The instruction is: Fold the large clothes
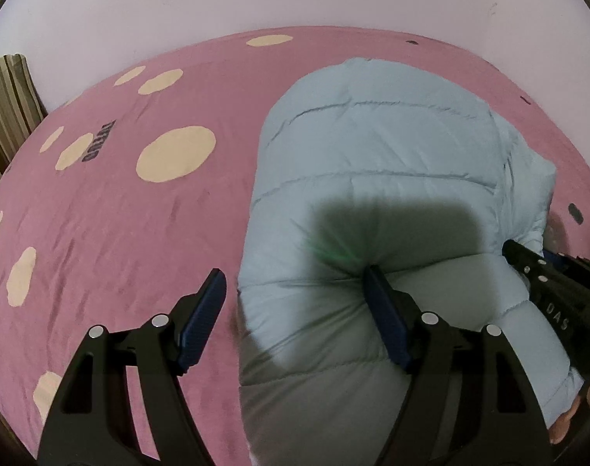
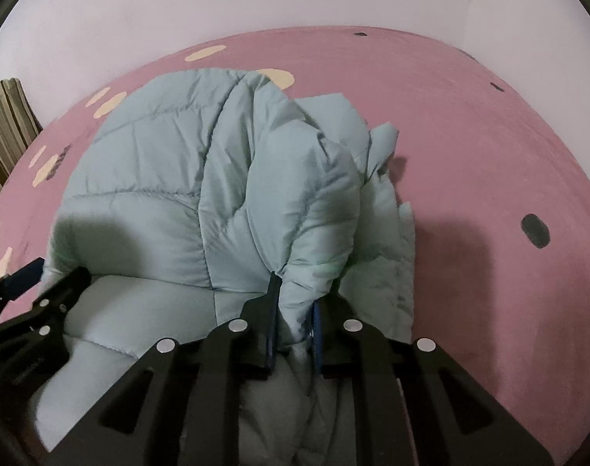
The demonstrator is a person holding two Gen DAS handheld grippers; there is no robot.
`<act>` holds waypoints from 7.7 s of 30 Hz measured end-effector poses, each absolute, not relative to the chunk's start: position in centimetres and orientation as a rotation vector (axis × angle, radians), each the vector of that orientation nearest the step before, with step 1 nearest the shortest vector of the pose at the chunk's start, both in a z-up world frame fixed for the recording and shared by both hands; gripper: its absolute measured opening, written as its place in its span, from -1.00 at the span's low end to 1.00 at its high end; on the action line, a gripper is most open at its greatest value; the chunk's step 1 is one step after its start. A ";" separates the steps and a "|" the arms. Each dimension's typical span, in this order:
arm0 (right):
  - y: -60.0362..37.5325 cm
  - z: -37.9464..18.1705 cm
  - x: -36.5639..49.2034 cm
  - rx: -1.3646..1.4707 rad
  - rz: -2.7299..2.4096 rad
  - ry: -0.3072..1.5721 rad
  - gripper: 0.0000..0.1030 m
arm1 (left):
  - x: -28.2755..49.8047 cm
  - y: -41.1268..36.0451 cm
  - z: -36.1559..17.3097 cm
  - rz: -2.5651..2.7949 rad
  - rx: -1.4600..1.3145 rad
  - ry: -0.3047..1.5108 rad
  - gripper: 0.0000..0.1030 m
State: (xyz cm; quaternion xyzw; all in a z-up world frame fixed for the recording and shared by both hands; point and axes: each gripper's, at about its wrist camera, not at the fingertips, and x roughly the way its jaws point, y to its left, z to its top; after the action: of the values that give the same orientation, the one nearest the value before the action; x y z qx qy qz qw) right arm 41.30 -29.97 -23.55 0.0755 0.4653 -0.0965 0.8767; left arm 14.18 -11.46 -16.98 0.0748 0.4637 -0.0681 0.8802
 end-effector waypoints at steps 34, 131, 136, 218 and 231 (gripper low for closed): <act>-29.2 -21.9 45.9 0.127 -0.223 0.979 -0.53 | 20.2 -12.3 -17.6 -0.124 0.095 0.992 0.50; -31.2 -21.4 38.3 0.767 -0.034 0.751 -0.57 | 16.1 -3.7 -16.5 -0.201 -0.632 1.026 -0.32; -28.8 -19.8 42.4 0.761 0.035 0.733 -0.58 | 17.8 -0.9 -13.9 -0.172 -0.629 0.962 -0.32; -21.1 -13.6 37.2 0.242 -0.232 0.745 0.34 | 9.9 3.2 -9.7 0.115 -0.025 0.813 0.67; -17.4 -6.8 32.8 0.098 -0.221 0.588 0.54 | 4.3 3.7 -3.1 0.127 -0.049 0.671 0.90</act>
State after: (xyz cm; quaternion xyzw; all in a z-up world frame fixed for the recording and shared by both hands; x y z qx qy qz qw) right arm 32.81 -17.42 -6.79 0.0484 0.2891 -0.1086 0.9499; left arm 4.29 3.67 -3.06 -0.0242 0.3291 0.0622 0.9419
